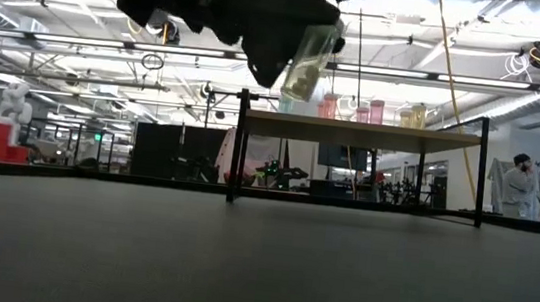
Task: Pick and place medicine bottles onto shelf by color
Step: Put the yellow pill bottle on the shelf aligned with the other yellow pill bottles
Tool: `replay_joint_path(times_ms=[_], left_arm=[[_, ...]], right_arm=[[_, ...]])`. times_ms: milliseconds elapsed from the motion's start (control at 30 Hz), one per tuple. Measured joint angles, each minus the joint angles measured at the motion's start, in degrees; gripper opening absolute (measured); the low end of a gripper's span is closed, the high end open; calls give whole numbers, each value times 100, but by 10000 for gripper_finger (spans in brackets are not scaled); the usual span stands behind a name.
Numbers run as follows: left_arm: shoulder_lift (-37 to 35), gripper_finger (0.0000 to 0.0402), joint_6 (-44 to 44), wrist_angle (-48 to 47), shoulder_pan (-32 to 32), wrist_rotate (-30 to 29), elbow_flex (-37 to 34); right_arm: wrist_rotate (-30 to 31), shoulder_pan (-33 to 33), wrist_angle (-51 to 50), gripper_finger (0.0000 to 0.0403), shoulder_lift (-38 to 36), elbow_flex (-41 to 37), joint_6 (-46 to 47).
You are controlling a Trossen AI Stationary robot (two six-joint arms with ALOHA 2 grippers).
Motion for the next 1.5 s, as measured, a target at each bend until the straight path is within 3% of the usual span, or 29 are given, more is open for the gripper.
replay_joint_path(times_ms=[200,367,800,933,1500], left_arm=[[232,139,-726,8,24,-19,-2],[264,140,-760,110,37,-11,2],[281,140,-1050,174,46,4,-7],[281,140,-1065,148,47,-30,-7],[279,140,-322,-1060,-275,-1200,0]], right_arm=[[-31,-143,-35,227,115,0,-668],[-621,-294,108,227,403,0,-1228],[-586,-392,574,226,776,-2,-1971],[-594,-417,573,226,770,-2,-1938],[-266,-229,41,226,491,-7,-631]])
